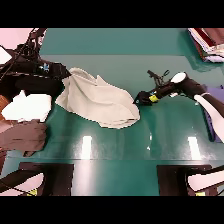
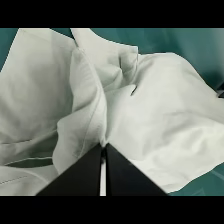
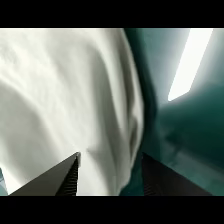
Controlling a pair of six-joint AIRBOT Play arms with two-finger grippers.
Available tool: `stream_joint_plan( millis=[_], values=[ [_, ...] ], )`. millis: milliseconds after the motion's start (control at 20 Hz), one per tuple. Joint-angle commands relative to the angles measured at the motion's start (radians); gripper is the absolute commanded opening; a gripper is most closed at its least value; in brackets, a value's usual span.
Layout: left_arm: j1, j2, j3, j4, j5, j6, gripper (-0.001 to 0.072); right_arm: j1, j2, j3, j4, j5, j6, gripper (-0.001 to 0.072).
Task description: Fold the shirts.
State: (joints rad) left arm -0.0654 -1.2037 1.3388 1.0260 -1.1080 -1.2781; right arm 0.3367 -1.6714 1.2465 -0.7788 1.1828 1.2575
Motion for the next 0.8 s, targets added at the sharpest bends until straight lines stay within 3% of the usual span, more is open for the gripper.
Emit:
stream_joint_plan(
  millis=[0, 100, 150, 350, 750],
  values=[
    [0.0, 0.001, 0.001, 0.0, -0.001, 0.0, 0.0026, 0.054, -0.091, 0.107, 0.016, 0.043, -0.01, 0.0421],
    [0.0, 0.001, 0.001, 0.0, -0.005, -0.001, 0.0025, 0.064, -0.097, 0.136, 0.016, 0.037, -0.011, 0.0132],
    [0.0, 0.001, 0.001, 0.0, -0.007, -0.003, 0.0025, 0.064, -0.097, 0.15, 0.016, 0.034, -0.015, 0.0025],
    [0.0, 0.044, 0.036, 0.011, 0.027, -0.04, 0.0025, 0.047, -0.011, 0.238, -0.089, 0.032, -0.02, 0.0017],
    [0.0, 0.332, 0.46, 0.001, 0.06, -0.061, 0.0025, -0.056, 0.496, 0.575, -0.335, 0.048, 0.037, 0.0017]
  ],
)
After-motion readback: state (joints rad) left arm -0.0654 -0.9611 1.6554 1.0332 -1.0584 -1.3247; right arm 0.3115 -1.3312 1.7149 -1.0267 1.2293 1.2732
